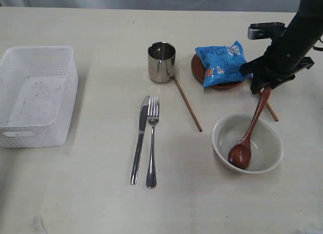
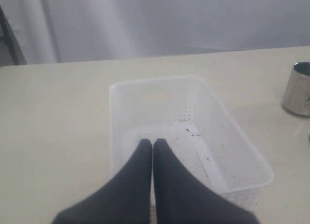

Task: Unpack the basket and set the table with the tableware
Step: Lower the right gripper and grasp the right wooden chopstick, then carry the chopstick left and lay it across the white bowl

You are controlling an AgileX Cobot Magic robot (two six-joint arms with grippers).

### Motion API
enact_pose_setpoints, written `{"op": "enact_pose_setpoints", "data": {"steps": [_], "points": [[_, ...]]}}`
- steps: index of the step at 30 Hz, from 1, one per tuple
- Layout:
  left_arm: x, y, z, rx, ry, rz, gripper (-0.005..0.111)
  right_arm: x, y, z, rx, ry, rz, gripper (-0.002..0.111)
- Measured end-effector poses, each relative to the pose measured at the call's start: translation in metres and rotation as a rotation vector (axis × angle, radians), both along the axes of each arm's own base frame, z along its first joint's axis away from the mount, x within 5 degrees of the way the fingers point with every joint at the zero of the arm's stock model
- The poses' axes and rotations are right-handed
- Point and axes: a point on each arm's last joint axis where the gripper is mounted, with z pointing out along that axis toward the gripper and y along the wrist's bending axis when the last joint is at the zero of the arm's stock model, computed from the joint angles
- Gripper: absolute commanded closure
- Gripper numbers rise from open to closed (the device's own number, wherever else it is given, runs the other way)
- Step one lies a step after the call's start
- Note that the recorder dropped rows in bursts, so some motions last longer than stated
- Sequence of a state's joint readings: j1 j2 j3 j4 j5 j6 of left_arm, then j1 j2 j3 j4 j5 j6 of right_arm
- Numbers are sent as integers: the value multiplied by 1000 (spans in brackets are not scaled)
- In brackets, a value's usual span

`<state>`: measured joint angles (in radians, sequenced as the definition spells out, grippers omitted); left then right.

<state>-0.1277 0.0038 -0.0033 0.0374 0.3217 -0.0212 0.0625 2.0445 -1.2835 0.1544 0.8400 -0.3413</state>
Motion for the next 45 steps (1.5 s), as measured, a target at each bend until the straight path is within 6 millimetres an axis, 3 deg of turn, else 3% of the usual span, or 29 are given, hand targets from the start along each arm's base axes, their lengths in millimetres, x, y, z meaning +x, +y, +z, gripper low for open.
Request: {"op": "enact_pose_setpoints", "data": {"steps": [5, 12, 26, 33, 40, 43, 45], "points": [[0, 0, 0, 0, 0, 0, 106, 0, -3, -10, -32, 24, 21, 73], [0, 0, 0, 0, 0, 0, 106, 1, -3, -14, -41, 41, 29, 108], [0, 0, 0, 0, 0, 0, 106, -4, -14, -9, -159, 78, -34, 109], [0, 0, 0, 0, 0, 0, 106, -13, -28, 27, -313, 64, -124, 109], [0, 0, 0, 0, 0, 0, 106, -30, -28, 73, -291, 54, -189, 109], [0, 0, 0, 0, 0, 0, 106, -61, -18, 114, -150, 2, -234, 109], [0, 0, 0, 0, 0, 0, 106, -88, -11, 127, -46, -8, -240, 109]]}}
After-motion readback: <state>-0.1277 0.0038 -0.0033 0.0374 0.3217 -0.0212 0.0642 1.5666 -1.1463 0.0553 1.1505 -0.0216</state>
